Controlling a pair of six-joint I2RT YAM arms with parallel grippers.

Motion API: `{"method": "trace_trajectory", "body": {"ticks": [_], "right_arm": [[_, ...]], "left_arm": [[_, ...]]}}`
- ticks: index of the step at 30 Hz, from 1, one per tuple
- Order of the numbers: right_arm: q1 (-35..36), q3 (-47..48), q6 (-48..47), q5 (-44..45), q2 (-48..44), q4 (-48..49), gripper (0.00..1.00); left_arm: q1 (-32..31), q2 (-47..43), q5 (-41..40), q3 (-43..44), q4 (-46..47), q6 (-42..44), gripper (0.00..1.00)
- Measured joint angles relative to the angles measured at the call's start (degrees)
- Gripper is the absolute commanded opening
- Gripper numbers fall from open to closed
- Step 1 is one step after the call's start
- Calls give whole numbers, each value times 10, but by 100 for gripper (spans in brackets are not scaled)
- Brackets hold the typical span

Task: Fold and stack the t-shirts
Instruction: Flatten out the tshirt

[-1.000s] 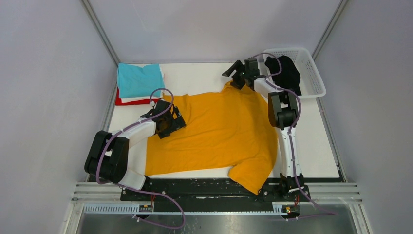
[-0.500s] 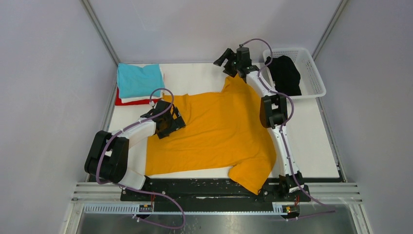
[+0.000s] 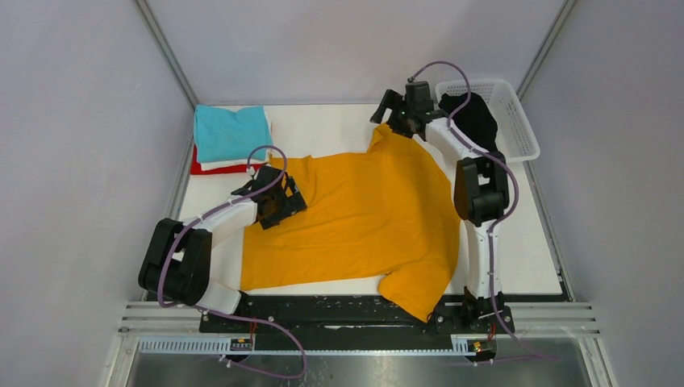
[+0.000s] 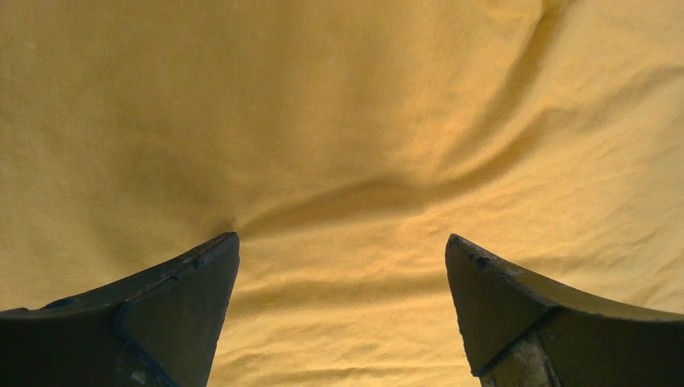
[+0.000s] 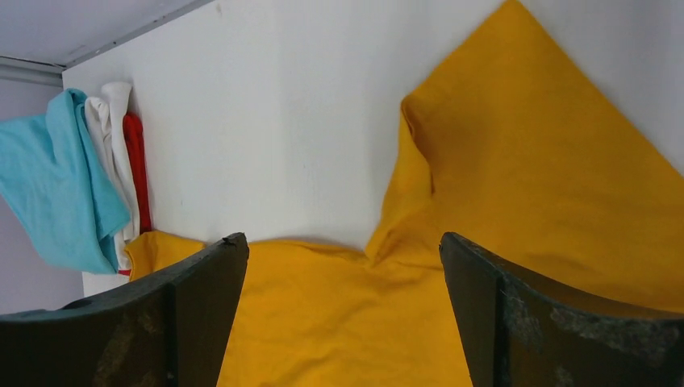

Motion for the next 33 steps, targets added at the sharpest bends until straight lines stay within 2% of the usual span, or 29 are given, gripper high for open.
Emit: {"method": "trace_trajectory", "body": {"ticks": [5, 12, 18, 28, 30, 33], "right_arm": [[-7, -104, -2, 2, -76, 24, 96], [-9, -106, 30, -36, -40, 26, 96], [-8, -7, 68, -65, 49, 3, 95], [13, 295, 122, -81, 219, -60, 95], [19, 318, 125, -81, 227, -64, 95], [23, 297, 114, -78, 212, -63, 97]], "left_arm": [[0, -3, 0, 0, 0, 0, 99], [0, -12, 0, -1, 0, 0, 99], [0, -22, 0, -1, 0, 0, 99], [0, -27, -7, -1, -12, 0, 99], [0, -32, -9, -1, -17, 0, 99], [0, -44, -13, -1, -22, 0, 99]]}}
